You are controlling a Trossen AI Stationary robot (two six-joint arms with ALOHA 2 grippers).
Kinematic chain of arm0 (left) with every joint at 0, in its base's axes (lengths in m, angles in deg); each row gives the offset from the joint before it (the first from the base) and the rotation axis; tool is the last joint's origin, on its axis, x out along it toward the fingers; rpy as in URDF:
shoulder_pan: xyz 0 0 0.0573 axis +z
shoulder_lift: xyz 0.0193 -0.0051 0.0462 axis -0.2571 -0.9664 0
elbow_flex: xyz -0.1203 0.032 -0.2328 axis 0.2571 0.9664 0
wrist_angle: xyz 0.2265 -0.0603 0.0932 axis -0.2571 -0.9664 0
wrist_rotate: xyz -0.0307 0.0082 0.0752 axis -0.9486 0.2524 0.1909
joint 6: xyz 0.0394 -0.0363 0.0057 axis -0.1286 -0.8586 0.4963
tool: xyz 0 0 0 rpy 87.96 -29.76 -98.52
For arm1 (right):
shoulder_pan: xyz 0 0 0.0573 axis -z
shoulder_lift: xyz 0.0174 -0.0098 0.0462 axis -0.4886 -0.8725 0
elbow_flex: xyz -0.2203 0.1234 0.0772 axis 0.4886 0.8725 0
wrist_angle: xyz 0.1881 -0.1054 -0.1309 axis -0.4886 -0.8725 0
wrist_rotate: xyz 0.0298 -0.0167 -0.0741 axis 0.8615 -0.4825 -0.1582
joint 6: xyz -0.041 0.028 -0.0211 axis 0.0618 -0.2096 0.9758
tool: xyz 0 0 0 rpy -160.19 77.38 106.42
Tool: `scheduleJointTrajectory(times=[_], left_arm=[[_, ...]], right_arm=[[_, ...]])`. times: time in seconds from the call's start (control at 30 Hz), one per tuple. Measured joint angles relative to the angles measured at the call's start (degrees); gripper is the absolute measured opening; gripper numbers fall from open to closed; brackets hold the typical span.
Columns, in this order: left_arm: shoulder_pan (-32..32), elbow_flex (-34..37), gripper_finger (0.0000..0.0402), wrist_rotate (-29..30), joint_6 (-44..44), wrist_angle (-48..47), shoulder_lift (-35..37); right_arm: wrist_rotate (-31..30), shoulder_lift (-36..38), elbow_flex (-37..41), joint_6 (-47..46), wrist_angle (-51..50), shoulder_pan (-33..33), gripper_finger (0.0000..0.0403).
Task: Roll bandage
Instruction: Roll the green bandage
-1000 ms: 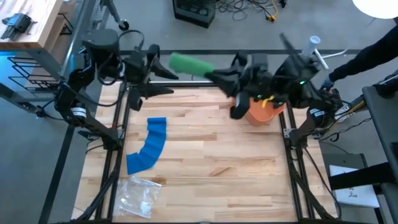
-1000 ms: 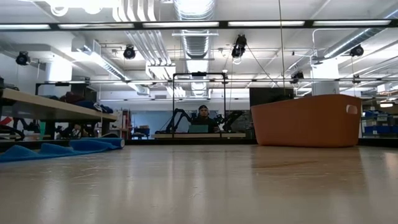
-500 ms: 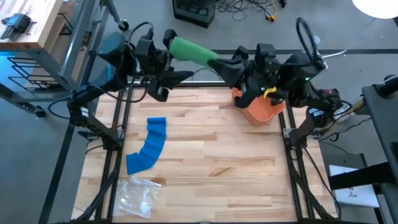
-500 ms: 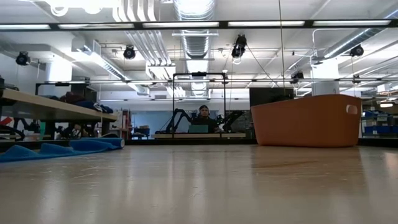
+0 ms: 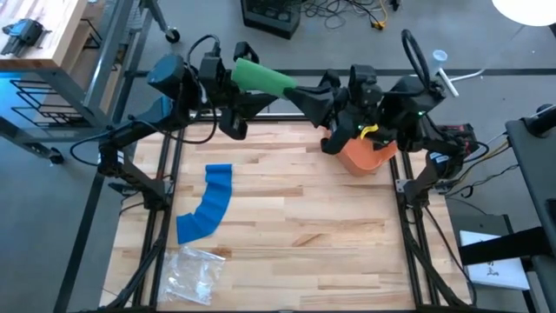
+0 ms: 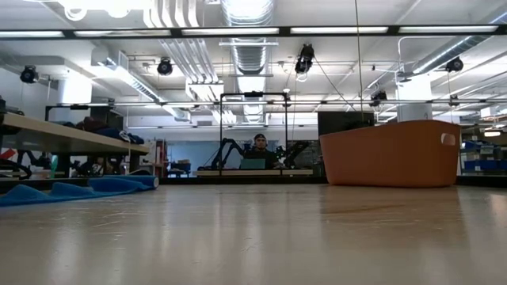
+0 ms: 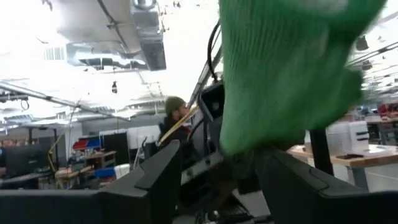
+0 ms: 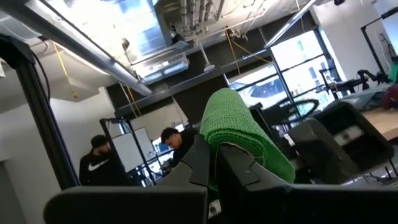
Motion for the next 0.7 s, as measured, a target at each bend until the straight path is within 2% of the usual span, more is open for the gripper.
scheduleJointTrajectory(times=[0.47, 0.57, 0.7], left_arm=[[0.0, -1.6, 0.0143, 0.3, -1.5, -0.6, 0.3], [0.0, -1.6, 0.0122, 0.6, -3.1, -0.7, 0.3], [0.0, -1.8, 0.0075, 0.6, -4.9, -1.5, 0.4]], right_arm=[[0.1, 0.0, 0.0, 0.7, 0.0, 1.1, 0.0003], [0.0, 0.0, 0.0, 0.8, 0.0, 1.3, 0.0003], [-0.2, 0.0, 0.0, 0.9, 0.0, 1.3, 0.0003]])
